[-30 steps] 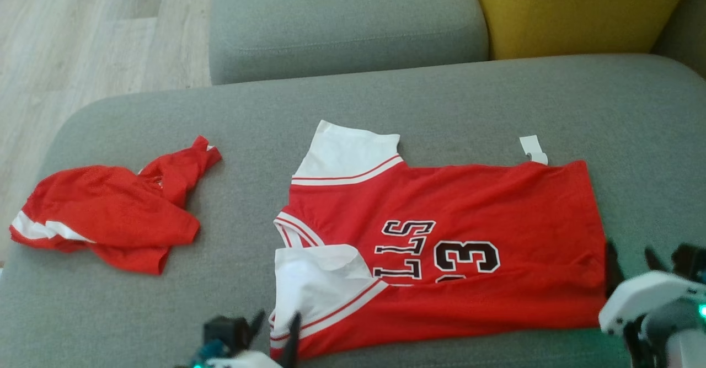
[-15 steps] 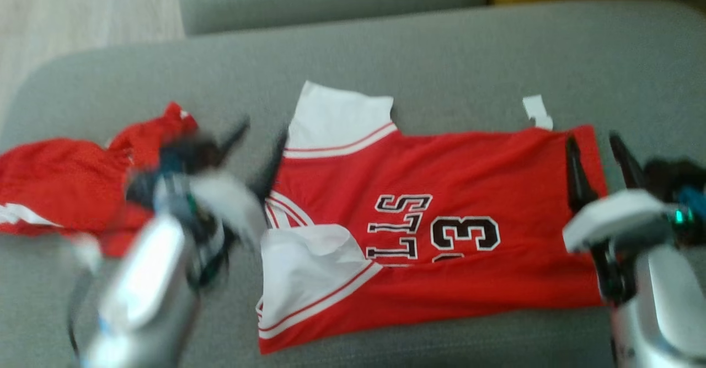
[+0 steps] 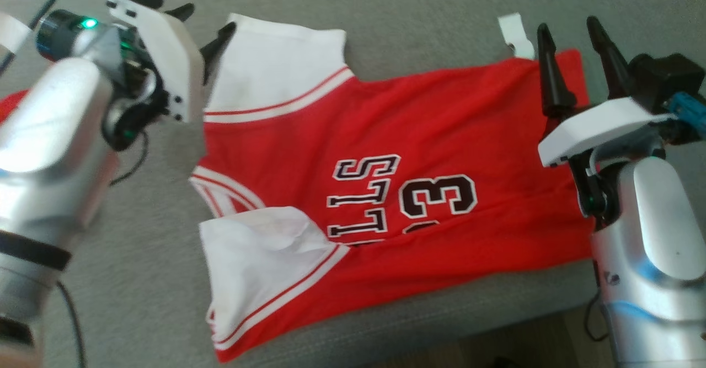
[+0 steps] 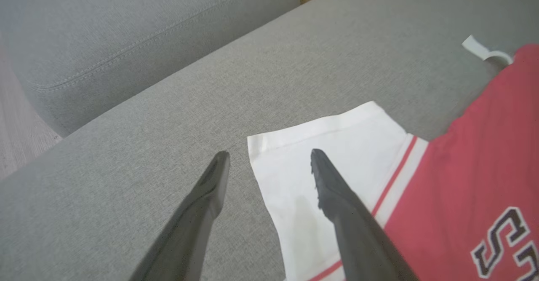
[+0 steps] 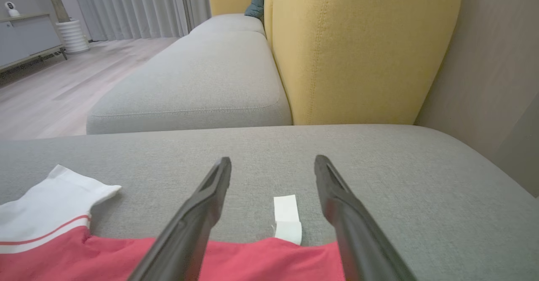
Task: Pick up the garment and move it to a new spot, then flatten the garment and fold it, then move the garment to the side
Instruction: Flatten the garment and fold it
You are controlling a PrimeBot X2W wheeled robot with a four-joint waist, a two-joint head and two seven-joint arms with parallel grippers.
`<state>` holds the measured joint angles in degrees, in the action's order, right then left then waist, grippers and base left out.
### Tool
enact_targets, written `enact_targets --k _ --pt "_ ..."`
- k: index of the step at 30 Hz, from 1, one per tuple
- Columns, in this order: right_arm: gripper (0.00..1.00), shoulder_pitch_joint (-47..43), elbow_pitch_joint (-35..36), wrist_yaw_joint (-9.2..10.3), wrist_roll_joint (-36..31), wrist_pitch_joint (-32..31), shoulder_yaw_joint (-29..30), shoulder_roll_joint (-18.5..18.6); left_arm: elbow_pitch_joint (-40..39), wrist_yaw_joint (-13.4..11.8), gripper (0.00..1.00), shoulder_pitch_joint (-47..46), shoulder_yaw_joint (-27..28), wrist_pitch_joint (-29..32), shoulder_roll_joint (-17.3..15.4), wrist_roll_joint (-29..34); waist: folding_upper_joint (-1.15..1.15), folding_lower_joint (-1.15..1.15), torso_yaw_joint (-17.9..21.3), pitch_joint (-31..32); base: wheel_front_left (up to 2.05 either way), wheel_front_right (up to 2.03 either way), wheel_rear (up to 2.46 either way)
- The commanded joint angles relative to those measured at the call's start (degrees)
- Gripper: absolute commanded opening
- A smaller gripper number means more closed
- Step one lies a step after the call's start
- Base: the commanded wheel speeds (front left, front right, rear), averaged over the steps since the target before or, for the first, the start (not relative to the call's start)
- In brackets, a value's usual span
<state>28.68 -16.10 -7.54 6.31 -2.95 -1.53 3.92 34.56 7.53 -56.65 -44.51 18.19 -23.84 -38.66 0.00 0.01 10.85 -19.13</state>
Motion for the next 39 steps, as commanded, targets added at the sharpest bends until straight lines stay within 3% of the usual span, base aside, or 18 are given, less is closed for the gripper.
enact_targets --k 1,7,27,29,33,39 --pt "1.00 2.19 2.28 0.05 -0.06 0.70 -1.26 -0.75 -0.58 -0.06 1.00 -4.49 0.94 0.00 -3.21 -0.61 0.00 -0.01 3.10 -3.00 0.00 0.00 0.00" --pt "1.00 2.76 1.90 0.05 0.30 1.61 -3.30 -0.99 6.02 -0.05 1.00 -9.07 -4.38 -2.51 -6.14 -2.74 0.00 -0.01 6.47 -4.88 0.00 0.00 0.00" --pt "1.00 2.54 2.35 0.05 2.35 2.98 -4.21 -1.03 14.84 -0.05 1.00 -13.81 -17.02 -1.45 -8.77 -11.50 0.00 -0.01 10.75 -7.69 0.00 0.00 0.00" --pt "1.00 2.67 2.28 0.05 1.23 2.83 -3.78 -1.03 13.90 -0.05 0.00 -13.63 -17.97 -0.51 -8.54 -13.63 0.00 -0.01 10.28 -7.60 0.00 0.00 0.00" --pt "1.00 3.28 2.00 0.05 0.23 2.27 -2.63 -1.03 12.16 -0.05 0.00 -13.98 -19.28 -1.05 -8.38 -16.74 0.00 -0.01 8.66 -6.99 0.00 0.00 0.00" --pt "1.00 4.30 2.13 0.05 -1.38 -0.97 -1.67 -0.81 9.91 -0.05 0.00 -14.11 -18.77 -9.91 -7.50 -19.51 0.00 -0.01 3.86 -4.47 0.00 0.00 0.00"
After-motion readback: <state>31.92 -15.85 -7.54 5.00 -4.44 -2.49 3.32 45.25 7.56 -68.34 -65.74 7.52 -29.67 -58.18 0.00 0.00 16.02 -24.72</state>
